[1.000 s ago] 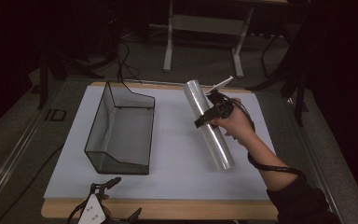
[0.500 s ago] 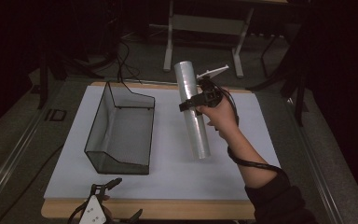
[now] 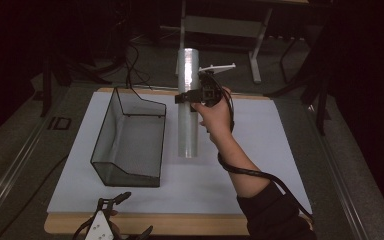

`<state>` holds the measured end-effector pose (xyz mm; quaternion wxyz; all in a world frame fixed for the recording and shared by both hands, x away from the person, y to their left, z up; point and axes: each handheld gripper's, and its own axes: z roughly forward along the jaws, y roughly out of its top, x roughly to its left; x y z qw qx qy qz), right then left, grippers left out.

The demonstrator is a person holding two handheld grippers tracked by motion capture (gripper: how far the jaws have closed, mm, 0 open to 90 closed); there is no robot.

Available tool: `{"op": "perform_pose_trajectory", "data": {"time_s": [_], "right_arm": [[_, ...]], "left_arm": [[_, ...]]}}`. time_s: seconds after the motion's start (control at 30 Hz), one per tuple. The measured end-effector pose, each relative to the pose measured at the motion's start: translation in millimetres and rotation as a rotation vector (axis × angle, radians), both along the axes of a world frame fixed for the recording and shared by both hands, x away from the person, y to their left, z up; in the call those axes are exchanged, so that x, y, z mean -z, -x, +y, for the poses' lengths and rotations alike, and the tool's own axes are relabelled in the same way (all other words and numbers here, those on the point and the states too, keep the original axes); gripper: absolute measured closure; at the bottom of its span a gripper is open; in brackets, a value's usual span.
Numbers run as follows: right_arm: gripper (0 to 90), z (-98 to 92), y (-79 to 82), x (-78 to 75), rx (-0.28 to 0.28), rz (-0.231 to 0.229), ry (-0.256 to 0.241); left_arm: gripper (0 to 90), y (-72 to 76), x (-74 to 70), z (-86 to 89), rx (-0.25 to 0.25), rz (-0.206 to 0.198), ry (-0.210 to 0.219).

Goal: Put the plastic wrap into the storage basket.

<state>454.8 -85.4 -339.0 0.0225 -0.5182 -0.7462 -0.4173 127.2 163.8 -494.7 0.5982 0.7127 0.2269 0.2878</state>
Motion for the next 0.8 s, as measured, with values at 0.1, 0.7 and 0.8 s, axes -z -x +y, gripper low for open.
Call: {"op": "perform_pose_trajectory", "data": {"time_s": [0.1, 0.7, 0.8], "right_arm": [[32.4, 5.8, -1.2, -1.0, 0.026, -0.01, -0.045], [32.4, 63.7, 7.1, 22.8, 0.049, -0.081, -0.253], [32.4, 69.3, 6.9, 35.3, 0.052, -0.058, -0.274]], "left_arm": [[0.3, -0.3, 0.3, 0.1, 0.001, 0.001, -0.005], [0.3, 3.4, -1.4, -0.4, 0.022, -0.013, -0.009], [0.3, 4.2, -1.5, -1.4, 0.027, -0.016, -0.013]]}}
